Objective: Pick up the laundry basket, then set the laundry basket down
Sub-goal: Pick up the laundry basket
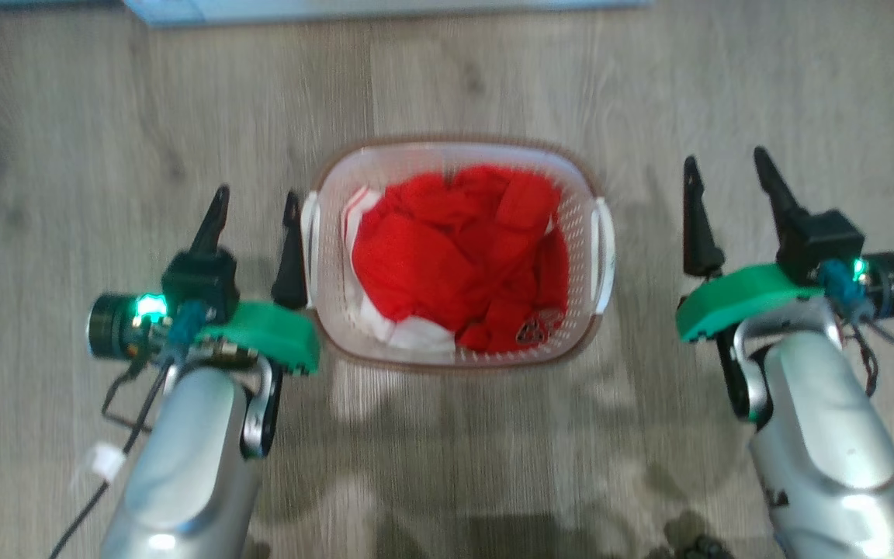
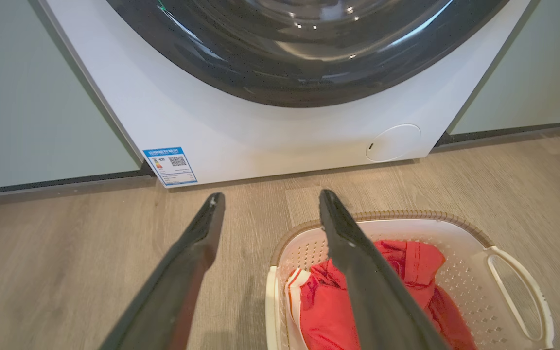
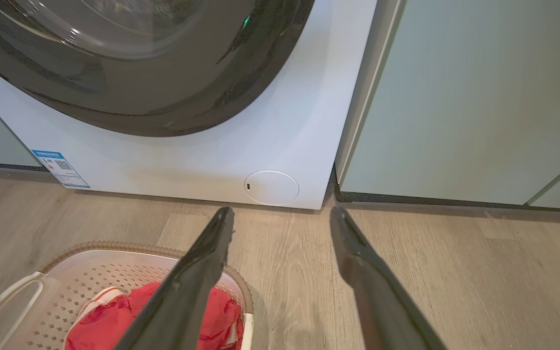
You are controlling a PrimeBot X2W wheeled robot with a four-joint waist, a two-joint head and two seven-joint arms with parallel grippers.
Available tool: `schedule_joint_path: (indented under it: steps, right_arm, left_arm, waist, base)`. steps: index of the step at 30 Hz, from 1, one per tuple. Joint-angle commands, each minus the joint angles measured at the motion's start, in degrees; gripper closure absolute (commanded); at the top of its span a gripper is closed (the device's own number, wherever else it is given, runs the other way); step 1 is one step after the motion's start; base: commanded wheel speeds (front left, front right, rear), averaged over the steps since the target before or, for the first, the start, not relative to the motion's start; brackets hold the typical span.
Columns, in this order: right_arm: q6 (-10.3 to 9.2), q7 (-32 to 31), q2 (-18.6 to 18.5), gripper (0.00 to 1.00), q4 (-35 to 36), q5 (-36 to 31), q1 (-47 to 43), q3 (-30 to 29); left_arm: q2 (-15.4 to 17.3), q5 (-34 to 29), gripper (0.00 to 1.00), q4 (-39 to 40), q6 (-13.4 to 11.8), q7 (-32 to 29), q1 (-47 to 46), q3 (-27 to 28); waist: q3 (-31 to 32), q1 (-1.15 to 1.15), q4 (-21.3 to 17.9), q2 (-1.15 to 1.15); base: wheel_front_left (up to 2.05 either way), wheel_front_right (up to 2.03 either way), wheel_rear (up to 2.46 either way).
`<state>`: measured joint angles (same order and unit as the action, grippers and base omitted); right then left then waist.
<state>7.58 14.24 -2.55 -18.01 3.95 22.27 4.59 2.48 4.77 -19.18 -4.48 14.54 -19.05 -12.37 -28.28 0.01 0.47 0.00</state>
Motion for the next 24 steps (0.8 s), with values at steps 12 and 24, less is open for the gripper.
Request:
schedule_joint_path:
  steps: [12, 24]
  right_arm:
    - [-0.09, 0.8, -0.3, 0.0, -6.8, -0.3, 7.0, -0.1]
    - [-0.09, 0.8, -0.3, 0.0, -12.7, 1.1, 9.0, 1.5]
  left_arm:
    - [0.4, 4.5, 0.0, -12.2, -0.6, 0.5, -11.8, -2.7]
    - [0.4, 6.4, 0.0, -22.4, 0.8, 0.5, -17.0, -5.8]
  waist:
    - [-15.7, -0.01, 2.6, 0.0]
    - [-21.0, -0.01, 3.0, 0.0]
  base:
    - [0.0, 0.0, 0.0]
    - [0.0, 0.0, 0.0]
